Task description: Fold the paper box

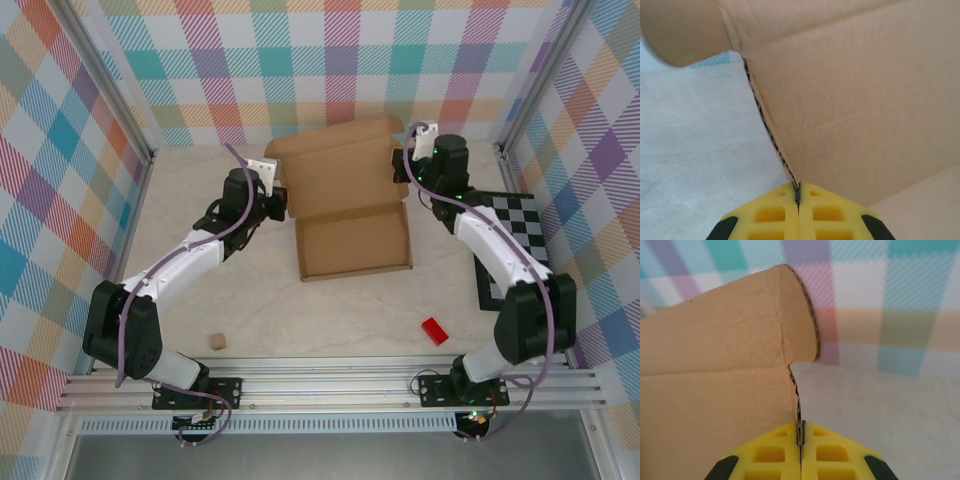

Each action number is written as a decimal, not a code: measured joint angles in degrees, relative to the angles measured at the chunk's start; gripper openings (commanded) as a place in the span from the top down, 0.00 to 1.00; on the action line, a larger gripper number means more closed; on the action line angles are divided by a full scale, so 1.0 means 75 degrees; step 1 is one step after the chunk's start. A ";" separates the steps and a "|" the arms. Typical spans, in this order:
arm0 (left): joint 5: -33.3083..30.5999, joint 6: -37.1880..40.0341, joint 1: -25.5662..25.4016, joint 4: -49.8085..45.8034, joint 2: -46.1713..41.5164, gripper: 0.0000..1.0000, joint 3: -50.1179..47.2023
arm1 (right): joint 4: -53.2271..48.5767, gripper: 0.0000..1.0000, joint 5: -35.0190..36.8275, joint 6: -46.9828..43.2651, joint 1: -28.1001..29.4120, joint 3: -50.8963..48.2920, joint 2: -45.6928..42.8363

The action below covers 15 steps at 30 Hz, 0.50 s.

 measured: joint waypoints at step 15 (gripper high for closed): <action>-0.1405 0.0991 -0.0149 0.1443 0.0460 1.00 -0.0816 | -0.2483 0.49 0.0906 0.1105 0.0108 0.1416 0.1524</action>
